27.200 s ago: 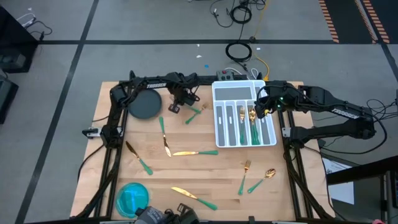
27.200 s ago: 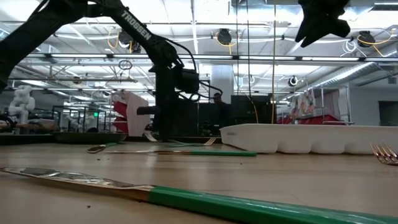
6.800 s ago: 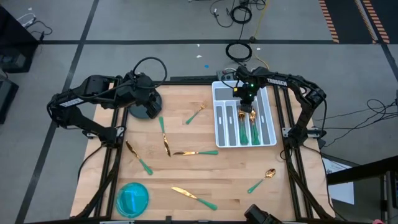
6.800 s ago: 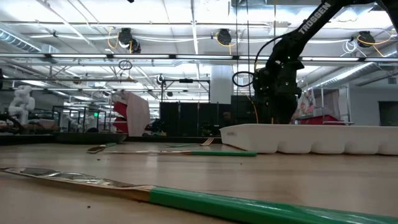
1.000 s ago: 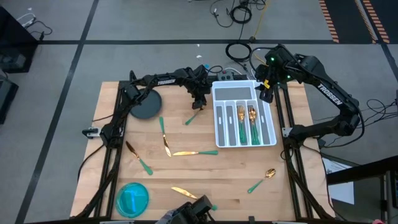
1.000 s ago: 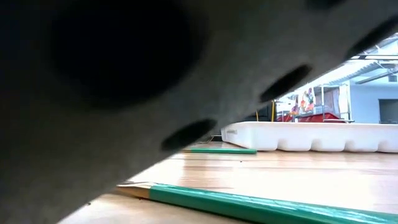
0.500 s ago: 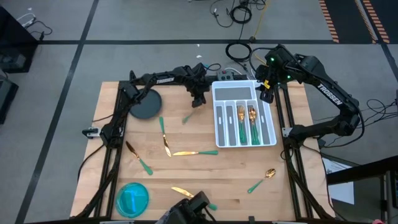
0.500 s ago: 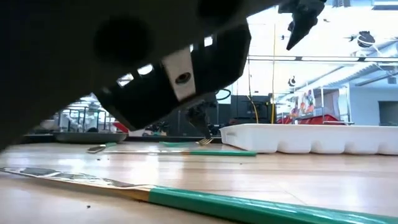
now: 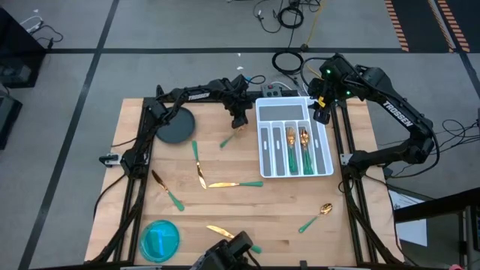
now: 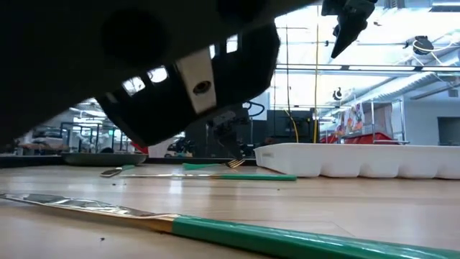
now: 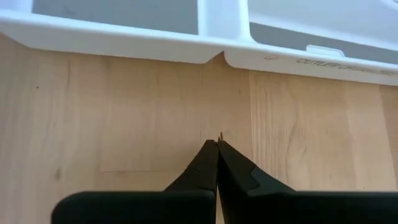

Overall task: Sort silverware
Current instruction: Put the green fork into the white silverware organizer

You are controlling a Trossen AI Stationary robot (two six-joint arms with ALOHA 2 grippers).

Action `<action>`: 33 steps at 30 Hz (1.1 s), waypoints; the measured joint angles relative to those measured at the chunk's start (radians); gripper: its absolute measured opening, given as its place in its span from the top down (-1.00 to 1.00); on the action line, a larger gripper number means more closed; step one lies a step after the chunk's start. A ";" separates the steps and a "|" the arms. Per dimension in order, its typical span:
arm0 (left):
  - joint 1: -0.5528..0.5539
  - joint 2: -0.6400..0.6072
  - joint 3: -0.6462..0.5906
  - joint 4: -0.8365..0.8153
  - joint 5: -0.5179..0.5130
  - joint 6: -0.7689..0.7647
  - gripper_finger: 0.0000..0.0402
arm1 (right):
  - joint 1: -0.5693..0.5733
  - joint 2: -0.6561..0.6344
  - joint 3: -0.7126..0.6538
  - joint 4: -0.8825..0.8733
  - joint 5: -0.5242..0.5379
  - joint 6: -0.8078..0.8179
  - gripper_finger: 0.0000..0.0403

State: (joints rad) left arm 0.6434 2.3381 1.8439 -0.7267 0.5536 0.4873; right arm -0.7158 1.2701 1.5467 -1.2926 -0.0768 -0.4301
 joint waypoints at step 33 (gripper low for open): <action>0.041 -0.168 0.004 0.048 -0.011 -0.091 1.00 | 0.002 0.000 0.000 0.010 -0.001 0.030 0.21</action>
State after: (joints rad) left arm 0.6842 2.1705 1.8477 -0.6787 0.5423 0.3959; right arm -0.7139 1.2697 1.5467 -1.2827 -0.0780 -0.4000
